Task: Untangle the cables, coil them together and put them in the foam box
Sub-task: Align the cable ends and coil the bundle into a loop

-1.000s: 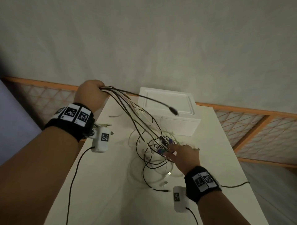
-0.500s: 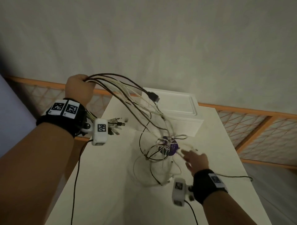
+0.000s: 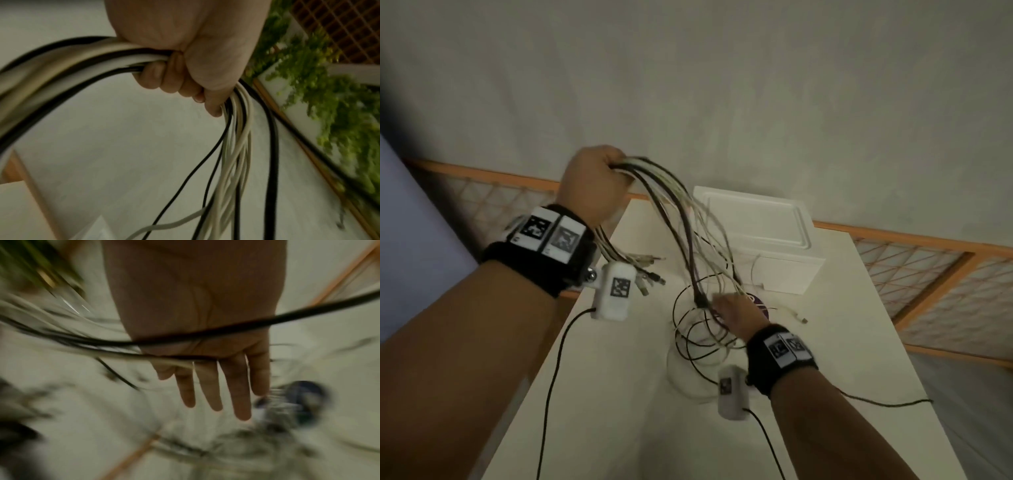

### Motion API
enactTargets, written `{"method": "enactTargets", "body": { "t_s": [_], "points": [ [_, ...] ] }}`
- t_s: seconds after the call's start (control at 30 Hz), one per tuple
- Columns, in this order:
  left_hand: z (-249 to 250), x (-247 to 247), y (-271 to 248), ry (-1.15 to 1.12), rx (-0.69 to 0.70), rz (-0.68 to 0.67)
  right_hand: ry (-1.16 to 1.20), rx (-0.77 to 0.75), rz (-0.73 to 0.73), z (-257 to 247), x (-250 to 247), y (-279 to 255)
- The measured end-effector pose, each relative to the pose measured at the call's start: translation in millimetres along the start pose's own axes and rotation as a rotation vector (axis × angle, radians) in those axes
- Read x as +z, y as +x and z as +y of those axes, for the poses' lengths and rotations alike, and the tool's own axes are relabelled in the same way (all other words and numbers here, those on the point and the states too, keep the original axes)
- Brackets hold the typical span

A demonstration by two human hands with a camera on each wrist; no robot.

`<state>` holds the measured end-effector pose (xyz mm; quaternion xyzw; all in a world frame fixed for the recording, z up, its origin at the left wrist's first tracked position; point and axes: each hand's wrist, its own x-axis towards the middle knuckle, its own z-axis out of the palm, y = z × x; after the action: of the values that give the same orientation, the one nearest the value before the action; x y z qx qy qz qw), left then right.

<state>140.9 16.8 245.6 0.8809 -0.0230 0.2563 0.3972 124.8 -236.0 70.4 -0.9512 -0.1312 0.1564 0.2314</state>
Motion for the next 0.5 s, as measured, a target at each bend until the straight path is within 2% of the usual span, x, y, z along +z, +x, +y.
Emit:
{"method": "enactTargets", "body": {
  "t_s": [0.07,0.1,0.17,0.2,0.3,0.37,0.43,0.47,0.5],
  "points": [
    [-5.8,-23.0,13.8,0.01,-0.019,0.114,-0.258,0.183,-0.144,55.5,29.7,-10.1],
    [-11.2,-32.7,19.3,0.029,-0.027,0.141,-0.237,0.307,-0.196,78.2,41.4,-21.0],
    [-21.5,-43.5,26.4,0.082,-0.041,0.135,0.07,0.491,-0.183,102.2,55.6,-39.4],
    [-25.7,-43.9,28.1,0.107,-0.044,0.124,0.136,0.56,-0.136,108.4,56.2,-42.2],
    [-28.7,-33.9,26.0,0.141,-0.033,0.071,-0.115,0.478,-0.132,91.6,30.3,-38.6],
    [-24.1,-22.0,19.4,0.172,0.007,0.004,-0.126,0.333,0.108,54.2,-1.0,-29.1],
    [-16.0,-8.3,11.6,0.189,0.05,-0.042,0.004,0.122,0.457,8.4,-33.4,-23.6],
    [-10.7,-2.0,7.5,0.182,0.069,-0.064,0.092,-0.032,0.608,-14.8,-45.5,-20.8],
    [-5.3,3.8,3.9,0.168,0.094,-0.082,0.165,-0.205,0.692,-36.0,-56.0,-18.5]
  ]
}}
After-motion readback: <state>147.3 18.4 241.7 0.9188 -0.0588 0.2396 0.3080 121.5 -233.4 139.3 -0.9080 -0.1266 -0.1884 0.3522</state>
